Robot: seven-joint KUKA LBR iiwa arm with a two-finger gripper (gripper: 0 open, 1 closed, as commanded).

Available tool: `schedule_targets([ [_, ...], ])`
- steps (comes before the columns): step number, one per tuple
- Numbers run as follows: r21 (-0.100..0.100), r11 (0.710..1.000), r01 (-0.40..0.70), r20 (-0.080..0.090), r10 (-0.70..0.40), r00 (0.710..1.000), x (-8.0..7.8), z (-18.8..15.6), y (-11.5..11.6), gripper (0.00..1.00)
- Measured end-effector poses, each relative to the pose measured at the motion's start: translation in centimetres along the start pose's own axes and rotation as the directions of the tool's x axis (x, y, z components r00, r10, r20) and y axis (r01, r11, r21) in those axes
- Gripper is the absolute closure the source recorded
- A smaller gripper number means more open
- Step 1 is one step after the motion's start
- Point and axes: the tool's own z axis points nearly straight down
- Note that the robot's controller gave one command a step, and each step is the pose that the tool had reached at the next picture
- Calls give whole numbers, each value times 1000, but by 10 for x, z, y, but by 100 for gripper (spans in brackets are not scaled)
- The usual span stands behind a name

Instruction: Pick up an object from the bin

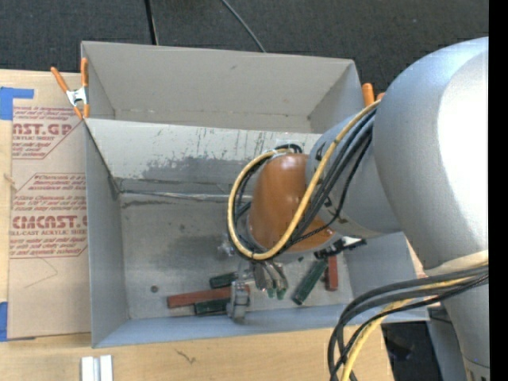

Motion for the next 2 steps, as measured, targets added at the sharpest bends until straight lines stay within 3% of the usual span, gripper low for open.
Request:
schedule_targets([
  [1,1,985,172,-1,-172,985,-5,1,14,100],
  [2,1,985,173,-1,-173,985,-5,0,14,100],
])
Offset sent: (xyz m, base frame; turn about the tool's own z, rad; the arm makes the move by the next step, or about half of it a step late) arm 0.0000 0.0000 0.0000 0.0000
